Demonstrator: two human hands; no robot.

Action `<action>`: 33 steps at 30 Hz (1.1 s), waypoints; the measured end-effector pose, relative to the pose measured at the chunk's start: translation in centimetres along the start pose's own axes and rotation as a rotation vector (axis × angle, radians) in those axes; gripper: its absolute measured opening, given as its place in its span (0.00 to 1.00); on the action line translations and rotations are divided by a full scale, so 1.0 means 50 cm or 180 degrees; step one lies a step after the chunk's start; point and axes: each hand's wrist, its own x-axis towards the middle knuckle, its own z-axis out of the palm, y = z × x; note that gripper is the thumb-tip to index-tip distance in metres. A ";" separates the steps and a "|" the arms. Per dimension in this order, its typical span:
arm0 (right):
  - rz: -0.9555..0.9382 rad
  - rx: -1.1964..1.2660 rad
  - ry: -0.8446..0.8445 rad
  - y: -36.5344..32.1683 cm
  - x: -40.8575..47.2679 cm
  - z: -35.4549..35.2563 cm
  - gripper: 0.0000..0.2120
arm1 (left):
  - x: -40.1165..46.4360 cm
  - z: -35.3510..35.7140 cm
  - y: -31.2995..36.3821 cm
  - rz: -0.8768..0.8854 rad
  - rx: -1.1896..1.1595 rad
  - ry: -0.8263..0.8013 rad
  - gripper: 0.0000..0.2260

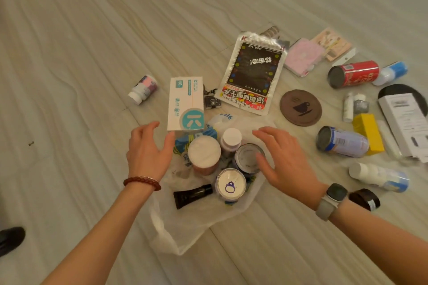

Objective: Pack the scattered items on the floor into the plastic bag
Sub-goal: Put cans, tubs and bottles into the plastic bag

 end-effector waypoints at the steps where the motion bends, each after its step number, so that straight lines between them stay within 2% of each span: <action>1: 0.0229 -0.0135 0.0089 0.027 0.011 -0.011 0.23 | 0.023 0.010 0.019 0.0060 0.0074 -0.0090 0.23; 3: 0.0763 -0.0614 -0.0031 0.089 0.026 -0.028 0.28 | 0.072 0.038 0.057 0.0110 0.0387 -0.0370 0.27; 6: 0.1805 -0.1222 -0.0854 0.166 0.028 -0.039 0.38 | 0.138 0.083 0.094 -0.0081 0.0890 -0.0867 0.37; 9: 0.2357 -0.1444 -0.1266 0.221 0.007 -0.022 0.35 | 0.176 0.119 0.113 -0.0347 0.0956 -0.1107 0.46; 11: 0.2204 -0.1755 -0.1252 0.244 -0.006 -0.006 0.30 | 0.182 0.137 0.115 -0.0441 0.1045 -0.1113 0.49; 14: 0.1883 -0.2092 -0.1104 0.255 -0.011 0.005 0.23 | 0.184 0.148 0.118 -0.0461 0.1068 -0.0830 0.46; 18: 0.1391 -0.2368 -0.1133 0.254 -0.007 0.002 0.22 | 0.187 0.135 0.122 -0.0482 0.0703 -0.0512 0.39; 20: 0.1350 -0.2093 -0.0731 0.241 -0.001 -0.011 0.25 | 0.186 0.113 0.126 -0.0304 0.0537 -0.0287 0.37; 22: 0.1449 -0.1458 -0.0349 0.216 0.009 -0.025 0.29 | 0.178 0.075 0.133 -0.0039 0.0203 -0.0035 0.36; 25: 0.1373 -0.0302 0.0482 0.154 0.022 -0.058 0.32 | 0.137 0.002 0.143 0.0339 -0.0463 0.0213 0.38; 27: 0.1479 0.0698 0.1005 0.097 0.027 -0.090 0.33 | 0.090 -0.046 0.140 0.0445 -0.0655 0.0246 0.38; 29: 0.1452 0.1337 0.0965 0.044 0.026 -0.112 0.34 | 0.041 -0.078 0.125 0.0442 -0.0711 0.0232 0.38; 33: 0.0736 0.1840 -0.0012 -0.056 0.015 -0.116 0.34 | -0.025 -0.106 0.066 0.0243 -0.0624 0.0235 0.37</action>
